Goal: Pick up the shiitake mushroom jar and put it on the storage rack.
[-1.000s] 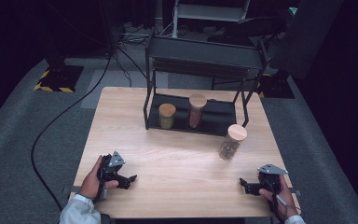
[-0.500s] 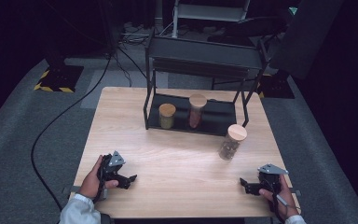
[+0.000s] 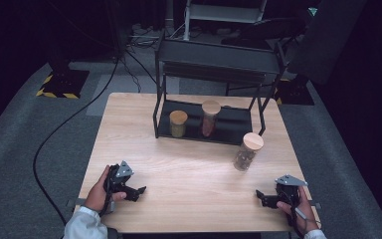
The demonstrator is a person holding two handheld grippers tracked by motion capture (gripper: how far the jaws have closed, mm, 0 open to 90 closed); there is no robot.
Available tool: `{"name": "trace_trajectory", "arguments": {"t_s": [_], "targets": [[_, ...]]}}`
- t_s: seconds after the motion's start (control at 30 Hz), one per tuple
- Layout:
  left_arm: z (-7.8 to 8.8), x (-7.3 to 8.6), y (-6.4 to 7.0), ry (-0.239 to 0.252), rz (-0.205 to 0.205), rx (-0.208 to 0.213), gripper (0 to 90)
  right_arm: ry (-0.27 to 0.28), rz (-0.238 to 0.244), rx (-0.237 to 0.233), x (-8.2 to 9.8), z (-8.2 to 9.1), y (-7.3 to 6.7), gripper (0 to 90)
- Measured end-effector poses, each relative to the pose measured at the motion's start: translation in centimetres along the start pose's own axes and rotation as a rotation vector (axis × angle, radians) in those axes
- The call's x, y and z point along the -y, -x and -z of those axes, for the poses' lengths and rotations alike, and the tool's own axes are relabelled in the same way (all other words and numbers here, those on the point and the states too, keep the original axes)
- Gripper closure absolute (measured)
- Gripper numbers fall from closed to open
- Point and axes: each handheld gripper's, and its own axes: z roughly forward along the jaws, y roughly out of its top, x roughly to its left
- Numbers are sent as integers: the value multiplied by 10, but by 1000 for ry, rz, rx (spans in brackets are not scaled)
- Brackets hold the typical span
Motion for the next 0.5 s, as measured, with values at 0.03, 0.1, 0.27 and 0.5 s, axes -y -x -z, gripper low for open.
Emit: {"name": "trace_trajectory", "arguments": {"t_s": [0.03, 0.1, 0.27, 0.5], "targets": [[0, 0, 0, 0, 0, 0, 1, 0, 0, 0, 0, 0, 0, 0], [0, 0, 0, 1, 1, 0, 2, 0, 0, -1, 0, 0, 0, 0], [0, 0, 1, 1, 5, -2, 1, -1, 0, -1, 0, 0, 0, 0], [0, 0, 0, 0, 1, -1, 1, -1, 1, -1, 0, 0, 0, 0]]}}
